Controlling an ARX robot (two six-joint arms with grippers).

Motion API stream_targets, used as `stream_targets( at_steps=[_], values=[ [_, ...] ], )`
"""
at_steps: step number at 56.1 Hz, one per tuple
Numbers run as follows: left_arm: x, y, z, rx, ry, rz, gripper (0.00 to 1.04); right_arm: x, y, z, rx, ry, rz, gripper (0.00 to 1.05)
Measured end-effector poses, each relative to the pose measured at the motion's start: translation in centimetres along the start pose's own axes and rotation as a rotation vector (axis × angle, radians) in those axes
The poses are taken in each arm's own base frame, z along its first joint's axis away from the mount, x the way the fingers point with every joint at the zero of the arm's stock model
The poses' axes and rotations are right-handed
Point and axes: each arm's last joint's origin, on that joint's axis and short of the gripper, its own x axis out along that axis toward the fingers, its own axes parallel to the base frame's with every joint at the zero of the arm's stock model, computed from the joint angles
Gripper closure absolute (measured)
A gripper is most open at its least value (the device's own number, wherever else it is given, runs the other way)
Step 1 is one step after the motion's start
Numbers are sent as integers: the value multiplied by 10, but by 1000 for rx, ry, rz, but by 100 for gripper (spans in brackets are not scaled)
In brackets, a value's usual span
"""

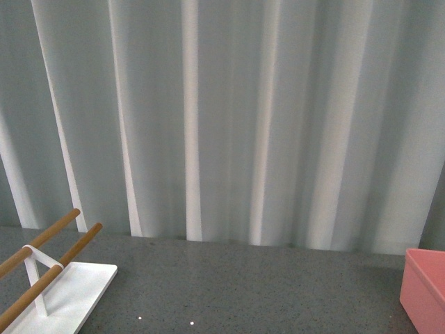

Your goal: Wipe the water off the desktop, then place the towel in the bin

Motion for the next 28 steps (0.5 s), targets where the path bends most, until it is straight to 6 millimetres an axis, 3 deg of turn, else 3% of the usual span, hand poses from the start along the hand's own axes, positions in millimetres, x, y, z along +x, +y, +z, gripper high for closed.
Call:
stream_targets(
  at_steps=[28],
  values=[
    [0,0,0,0,0,0,7,-15,0,1,3,-6,-1,101]
  ],
)
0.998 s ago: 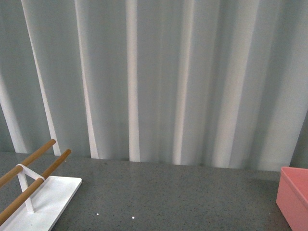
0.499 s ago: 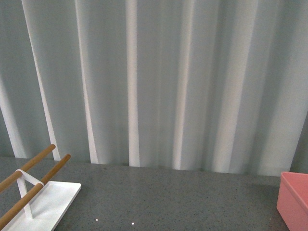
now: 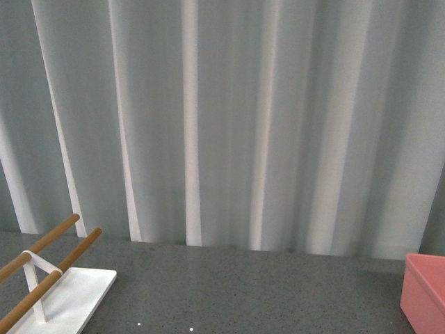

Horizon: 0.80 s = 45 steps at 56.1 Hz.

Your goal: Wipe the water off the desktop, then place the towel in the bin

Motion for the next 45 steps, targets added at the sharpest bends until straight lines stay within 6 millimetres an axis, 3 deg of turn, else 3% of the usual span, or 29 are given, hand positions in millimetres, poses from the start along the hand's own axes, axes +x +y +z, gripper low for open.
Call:
stream_targets(
  at_steps=[34,40,45],
  values=[
    [0,0,0,0,-1,0,7,-16,0,-3,0,6,-2,101],
    [0,0,0,0,-1,0,7,-16,0,-3,0,6,-2,74],
    [0,0,0,0,-1,0,7,-16,0,-3,0,6,-2,58]
  ],
)
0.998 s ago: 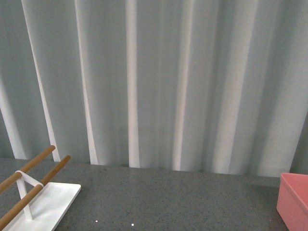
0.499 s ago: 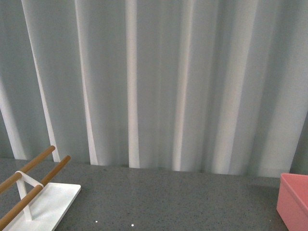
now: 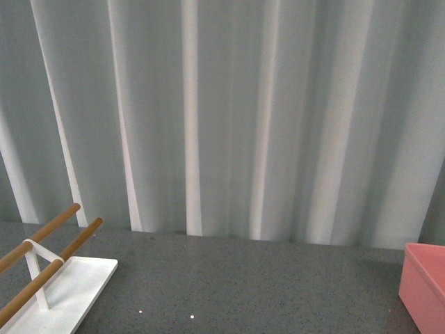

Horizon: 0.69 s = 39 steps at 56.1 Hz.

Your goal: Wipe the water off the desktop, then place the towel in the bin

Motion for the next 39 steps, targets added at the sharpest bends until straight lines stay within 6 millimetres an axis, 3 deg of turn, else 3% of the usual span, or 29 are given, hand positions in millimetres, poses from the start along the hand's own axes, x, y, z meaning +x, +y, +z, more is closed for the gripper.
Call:
stream_targets(
  at_steps=[17,39],
  values=[
    [0,0,0,0,0,0,7,0,0,0,1,0,0,5],
    [0,0,0,0,0,0,7,0,0,0,1,0,0,7]
  ],
)
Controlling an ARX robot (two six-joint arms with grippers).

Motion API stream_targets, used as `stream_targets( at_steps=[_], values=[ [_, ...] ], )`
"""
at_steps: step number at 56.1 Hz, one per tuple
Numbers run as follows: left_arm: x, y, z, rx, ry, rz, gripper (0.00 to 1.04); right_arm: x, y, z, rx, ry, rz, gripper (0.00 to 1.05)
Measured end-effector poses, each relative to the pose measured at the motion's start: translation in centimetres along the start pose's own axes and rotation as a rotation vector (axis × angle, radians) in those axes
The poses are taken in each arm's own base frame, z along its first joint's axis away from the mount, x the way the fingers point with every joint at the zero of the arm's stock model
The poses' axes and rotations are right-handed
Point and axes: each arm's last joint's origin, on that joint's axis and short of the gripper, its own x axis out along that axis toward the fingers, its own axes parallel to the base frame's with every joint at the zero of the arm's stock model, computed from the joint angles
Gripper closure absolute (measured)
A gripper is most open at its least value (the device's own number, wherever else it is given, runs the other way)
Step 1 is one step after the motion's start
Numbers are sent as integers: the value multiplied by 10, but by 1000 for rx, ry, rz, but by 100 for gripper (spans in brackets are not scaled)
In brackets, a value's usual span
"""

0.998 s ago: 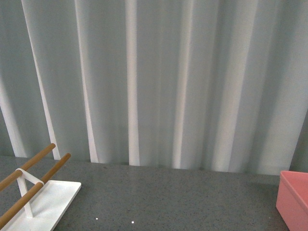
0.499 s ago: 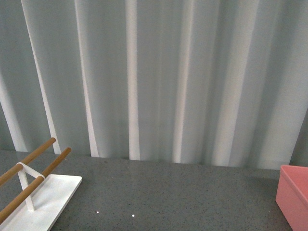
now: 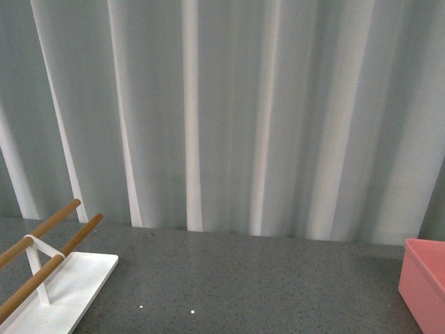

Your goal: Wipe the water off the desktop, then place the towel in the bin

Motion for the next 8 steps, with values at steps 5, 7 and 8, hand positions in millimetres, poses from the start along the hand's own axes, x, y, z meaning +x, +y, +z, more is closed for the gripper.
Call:
stream_targets(
  at_steps=[5,7,8],
  values=[
    [0,0,0,0,0,0,7,0,0,0,0,0,0,7],
    [0,0,0,0,0,0,7,0,0,0,0,0,0,7],
    [0,0,0,0,0,0,7,0,0,0,0,0,0,7]
  ],
)
